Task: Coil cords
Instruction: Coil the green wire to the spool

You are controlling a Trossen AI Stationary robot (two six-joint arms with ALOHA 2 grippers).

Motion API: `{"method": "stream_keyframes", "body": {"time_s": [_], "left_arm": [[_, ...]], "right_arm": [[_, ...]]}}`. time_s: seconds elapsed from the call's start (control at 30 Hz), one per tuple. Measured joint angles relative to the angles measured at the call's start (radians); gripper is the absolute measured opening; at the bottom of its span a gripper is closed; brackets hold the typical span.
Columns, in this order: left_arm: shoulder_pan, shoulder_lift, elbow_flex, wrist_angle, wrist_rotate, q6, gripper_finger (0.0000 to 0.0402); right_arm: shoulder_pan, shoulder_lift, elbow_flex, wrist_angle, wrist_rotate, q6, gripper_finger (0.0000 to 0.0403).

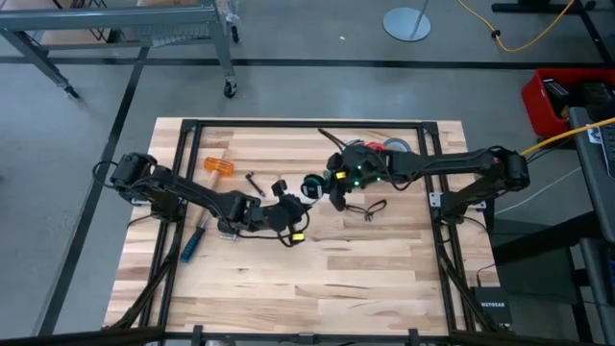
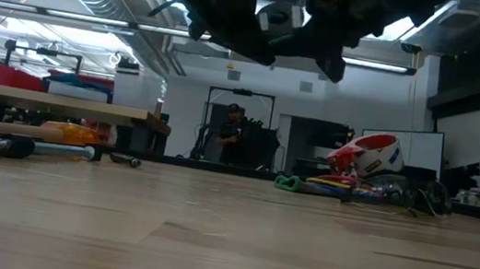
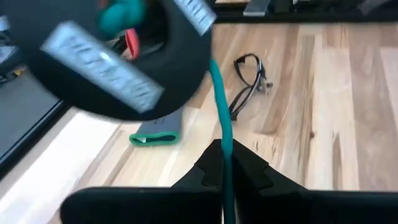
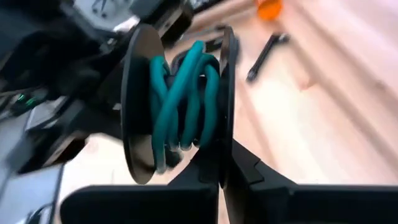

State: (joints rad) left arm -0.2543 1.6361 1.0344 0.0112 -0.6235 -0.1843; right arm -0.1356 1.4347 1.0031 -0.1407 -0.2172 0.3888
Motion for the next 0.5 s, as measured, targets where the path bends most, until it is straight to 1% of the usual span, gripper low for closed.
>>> {"method": "stream_keyframes", "body": {"time_s": [0.13,0.27,0.5], "left_arm": [[0.0,0.0,0.0,-0.005,0.002,0.01,0.0007],[0.001,0.0,0.0,-0.008,0.001,0.01,0.0023],[0.001,0.0,0.0,-0.007,0.001,0.007,0.0045]], "right_arm": [[-0.003,-0.004,0.0,-0.032,-0.144,-0.022,0.0003],[-0.003,-0.004,0.0,-0.072,-0.242,-0.03,0.0003],[-0.003,-0.004,0.0,-0.158,-0.308,-0.059,0.0003]]}}
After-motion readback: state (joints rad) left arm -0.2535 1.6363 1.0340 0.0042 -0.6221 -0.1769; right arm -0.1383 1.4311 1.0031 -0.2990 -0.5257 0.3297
